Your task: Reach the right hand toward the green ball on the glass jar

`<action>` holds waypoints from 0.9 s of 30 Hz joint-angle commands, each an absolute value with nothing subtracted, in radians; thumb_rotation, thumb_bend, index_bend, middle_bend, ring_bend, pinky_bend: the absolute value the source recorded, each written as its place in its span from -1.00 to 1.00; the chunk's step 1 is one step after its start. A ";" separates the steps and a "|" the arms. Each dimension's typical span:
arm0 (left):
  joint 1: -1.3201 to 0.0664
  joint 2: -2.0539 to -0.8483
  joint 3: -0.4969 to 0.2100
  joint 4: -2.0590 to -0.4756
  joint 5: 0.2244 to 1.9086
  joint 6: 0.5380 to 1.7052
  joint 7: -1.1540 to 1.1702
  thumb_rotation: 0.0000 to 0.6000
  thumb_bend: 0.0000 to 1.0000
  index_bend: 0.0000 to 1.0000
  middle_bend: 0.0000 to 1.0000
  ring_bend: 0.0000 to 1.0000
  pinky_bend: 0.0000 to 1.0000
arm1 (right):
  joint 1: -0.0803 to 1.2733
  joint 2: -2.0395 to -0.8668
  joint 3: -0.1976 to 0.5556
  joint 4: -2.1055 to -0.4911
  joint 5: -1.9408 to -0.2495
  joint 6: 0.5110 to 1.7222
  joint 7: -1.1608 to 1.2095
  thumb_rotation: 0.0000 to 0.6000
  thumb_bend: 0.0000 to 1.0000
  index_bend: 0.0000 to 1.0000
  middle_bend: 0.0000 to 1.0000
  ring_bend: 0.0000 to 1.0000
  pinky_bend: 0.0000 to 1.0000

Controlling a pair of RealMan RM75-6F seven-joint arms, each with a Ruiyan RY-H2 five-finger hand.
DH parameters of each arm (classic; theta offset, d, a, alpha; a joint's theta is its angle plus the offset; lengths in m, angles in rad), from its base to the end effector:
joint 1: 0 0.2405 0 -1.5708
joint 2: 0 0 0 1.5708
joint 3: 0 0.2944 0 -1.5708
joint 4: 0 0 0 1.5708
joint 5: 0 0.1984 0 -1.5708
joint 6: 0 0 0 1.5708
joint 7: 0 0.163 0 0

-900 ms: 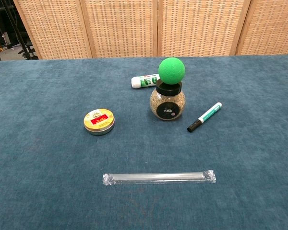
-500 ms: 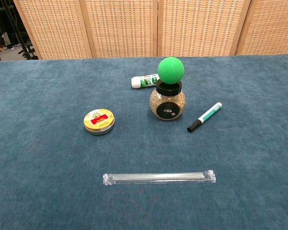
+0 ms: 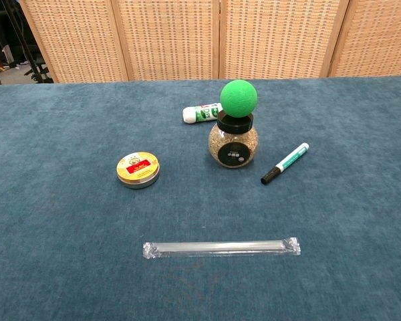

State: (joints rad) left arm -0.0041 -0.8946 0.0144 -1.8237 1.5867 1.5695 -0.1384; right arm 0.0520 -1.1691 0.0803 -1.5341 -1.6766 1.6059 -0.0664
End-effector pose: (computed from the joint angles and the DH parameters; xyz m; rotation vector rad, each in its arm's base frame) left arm -0.3096 0.1615 0.2408 -1.3518 -1.0033 -0.9964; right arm -0.3222 -0.1940 0.1864 1.4489 -0.6688 0.9943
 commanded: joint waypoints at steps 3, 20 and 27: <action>-0.022 -0.883 0.004 -1.863 1.565 1.538 -0.099 1.00 -0.95 -1.00 -1.00 -1.00 -1.00 | 0.111 -1.212 0.086 -1.499 -1.678 1.526 -0.130 1.00 0.98 -1.00 0.74 0.71 1.00; -0.045 -0.904 -0.021 -1.880 1.518 1.508 -0.046 1.00 -0.95 -1.00 -1.00 -1.00 -1.00 | 0.300 -1.287 0.093 -1.623 -1.770 1.329 -0.320 1.00 1.00 -1.00 0.75 0.71 1.00; -0.054 -0.914 -0.022 -1.882 1.503 1.488 -0.019 1.00 -0.95 -1.00 -1.00 -1.00 -1.00 | 0.423 -1.298 0.166 -1.687 -1.664 1.138 -0.458 1.00 1.00 -1.00 0.75 0.71 1.00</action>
State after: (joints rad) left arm -0.0534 -0.9128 -0.0223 -1.8819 1.5035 1.4893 -0.0198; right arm 0.3668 -1.2901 0.1277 -1.6602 -1.7230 1.2178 -0.3966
